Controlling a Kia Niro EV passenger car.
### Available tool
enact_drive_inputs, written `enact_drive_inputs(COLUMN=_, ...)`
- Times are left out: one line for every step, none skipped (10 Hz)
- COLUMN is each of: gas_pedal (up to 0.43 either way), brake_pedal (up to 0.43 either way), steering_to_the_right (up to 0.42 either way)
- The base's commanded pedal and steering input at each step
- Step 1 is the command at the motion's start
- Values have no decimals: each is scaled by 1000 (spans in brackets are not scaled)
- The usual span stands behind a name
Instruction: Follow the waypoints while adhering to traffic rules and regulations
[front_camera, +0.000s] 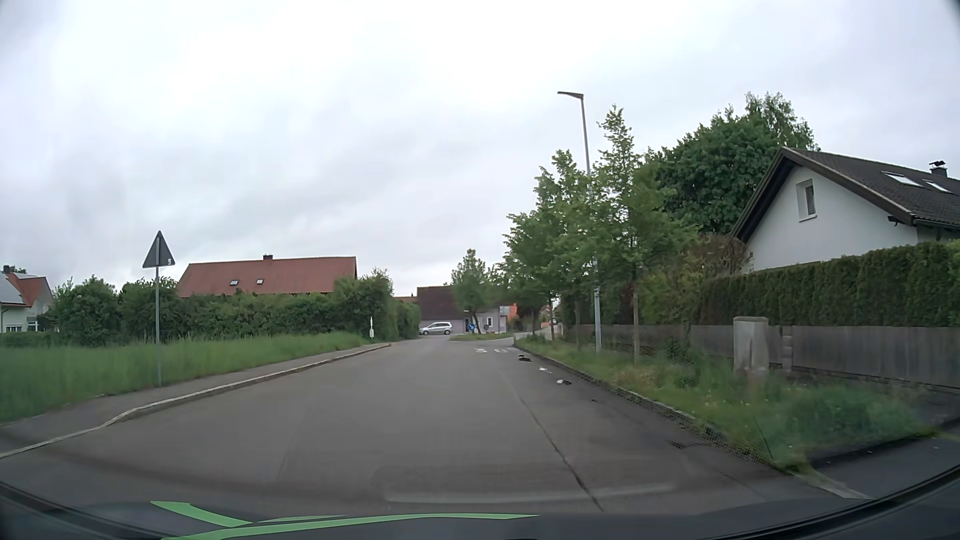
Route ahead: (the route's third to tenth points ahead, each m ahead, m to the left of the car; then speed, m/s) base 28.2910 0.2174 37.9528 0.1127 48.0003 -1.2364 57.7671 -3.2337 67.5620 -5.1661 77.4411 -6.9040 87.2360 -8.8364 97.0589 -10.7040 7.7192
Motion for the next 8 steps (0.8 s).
enact_drive_inputs(gas_pedal=67, brake_pedal=0, steering_to_the_right=-10)
enact_drive_inputs(gas_pedal=67, brake_pedal=0, steering_to_the_right=-8)
enact_drive_inputs(gas_pedal=59, brake_pedal=0, steering_to_the_right=-7)
enact_drive_inputs(gas_pedal=59, brake_pedal=0, steering_to_the_right=-8)
enact_drive_inputs(gas_pedal=47, brake_pedal=0, steering_to_the_right=-7)
enact_drive_inputs(gas_pedal=47, brake_pedal=0, steering_to_the_right=-5)
enact_drive_inputs(gas_pedal=39, brake_pedal=0, steering_to_the_right=-4)
enact_drive_inputs(gas_pedal=28, brake_pedal=0, steering_to_the_right=-4)
